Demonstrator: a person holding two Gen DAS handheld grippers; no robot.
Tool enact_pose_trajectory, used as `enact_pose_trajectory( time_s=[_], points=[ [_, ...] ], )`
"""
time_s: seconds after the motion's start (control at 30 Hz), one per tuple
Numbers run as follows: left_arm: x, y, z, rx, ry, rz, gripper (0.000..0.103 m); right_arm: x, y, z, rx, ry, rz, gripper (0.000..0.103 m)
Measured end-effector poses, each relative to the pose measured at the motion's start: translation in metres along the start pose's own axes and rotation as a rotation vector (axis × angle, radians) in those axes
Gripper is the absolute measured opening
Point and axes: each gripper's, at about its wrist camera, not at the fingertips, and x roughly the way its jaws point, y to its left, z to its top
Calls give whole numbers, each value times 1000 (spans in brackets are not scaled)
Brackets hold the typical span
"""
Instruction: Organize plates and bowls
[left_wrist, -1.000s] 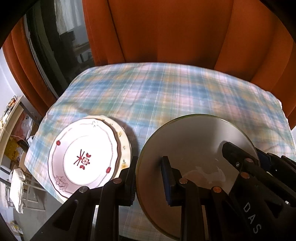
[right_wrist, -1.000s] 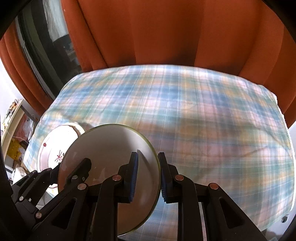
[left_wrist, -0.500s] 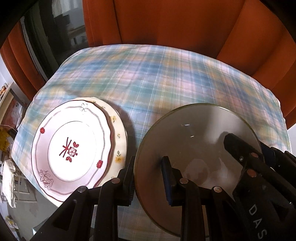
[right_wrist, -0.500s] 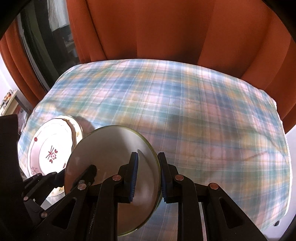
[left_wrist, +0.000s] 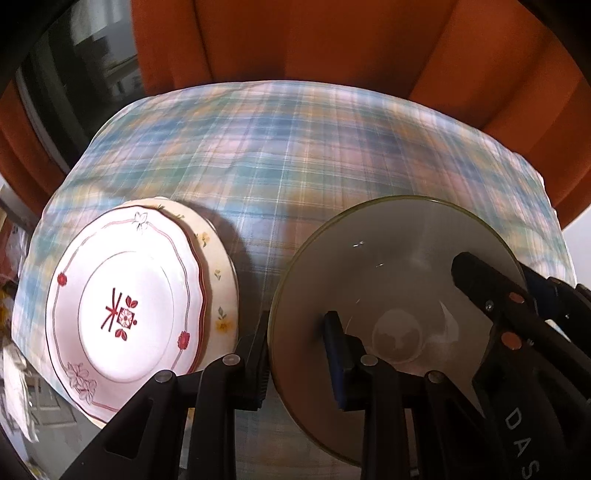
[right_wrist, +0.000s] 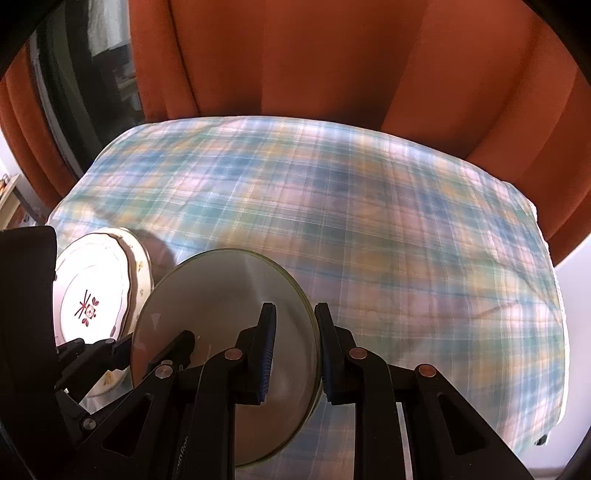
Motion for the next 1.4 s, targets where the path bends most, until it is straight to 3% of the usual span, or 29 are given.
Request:
enact_pose_trajectory(
  time_s=[0.2, 0.4, 0.63, 0.77, 0.8, 0.87, 1.13, 1.4],
  points=[
    [1, -2, -1, 57, -4, 5, 25, -1, -4, -7, 77, 15, -52, 24],
    [2, -4, -2, 82, -7, 22, 26, 1, -11, -14, 130, 41, -48, 24],
    [3, -6, -6, 47, 37, -10, 42, 8, -26, -22, 194, 92, 53, 29],
    [-5, -6, -9, 2, 23, -35, 66, 5, -34, -25, 213, 79, 108, 73],
    [-7, -5, -10, -17, 20, -38, 69, 4, -36, -25, 217, 73, 112, 76],
    [-10, -1, -11, -51, 18, -46, 78, 4, -40, -24, 222, 64, 136, 76],
    [-7, 6, -4, -58, 29, -98, 82, 11, -51, -21, 311, 90, 172, 76],
    [11, -1, 14, 71, 64, -202, 76, 7, -43, -17, 385, 108, 10, 76]
  ],
)
